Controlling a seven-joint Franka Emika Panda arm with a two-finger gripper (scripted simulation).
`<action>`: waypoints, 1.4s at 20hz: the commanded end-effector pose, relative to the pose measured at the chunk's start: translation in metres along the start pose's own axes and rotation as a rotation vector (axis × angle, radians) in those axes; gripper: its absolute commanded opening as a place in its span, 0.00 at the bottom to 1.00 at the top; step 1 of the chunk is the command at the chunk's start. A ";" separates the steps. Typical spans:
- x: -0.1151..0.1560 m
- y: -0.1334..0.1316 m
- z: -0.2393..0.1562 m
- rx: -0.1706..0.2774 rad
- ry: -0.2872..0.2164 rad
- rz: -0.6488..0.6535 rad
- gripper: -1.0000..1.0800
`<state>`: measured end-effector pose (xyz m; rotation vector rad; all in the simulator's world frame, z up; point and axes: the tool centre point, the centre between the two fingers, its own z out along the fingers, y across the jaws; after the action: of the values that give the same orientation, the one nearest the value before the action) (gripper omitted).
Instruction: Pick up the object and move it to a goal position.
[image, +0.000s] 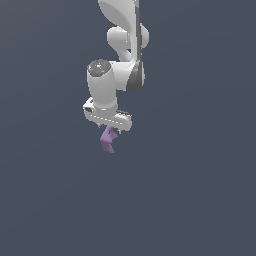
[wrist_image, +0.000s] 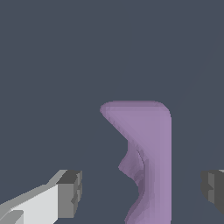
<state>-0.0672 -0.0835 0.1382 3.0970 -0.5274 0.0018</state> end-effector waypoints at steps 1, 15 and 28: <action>-0.001 0.000 0.007 0.000 -0.001 0.000 0.96; -0.001 0.001 0.046 0.000 -0.001 0.004 0.00; -0.002 -0.001 0.041 0.000 -0.001 0.004 0.00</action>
<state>-0.0690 -0.0829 0.0942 3.0955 -0.5339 -0.0019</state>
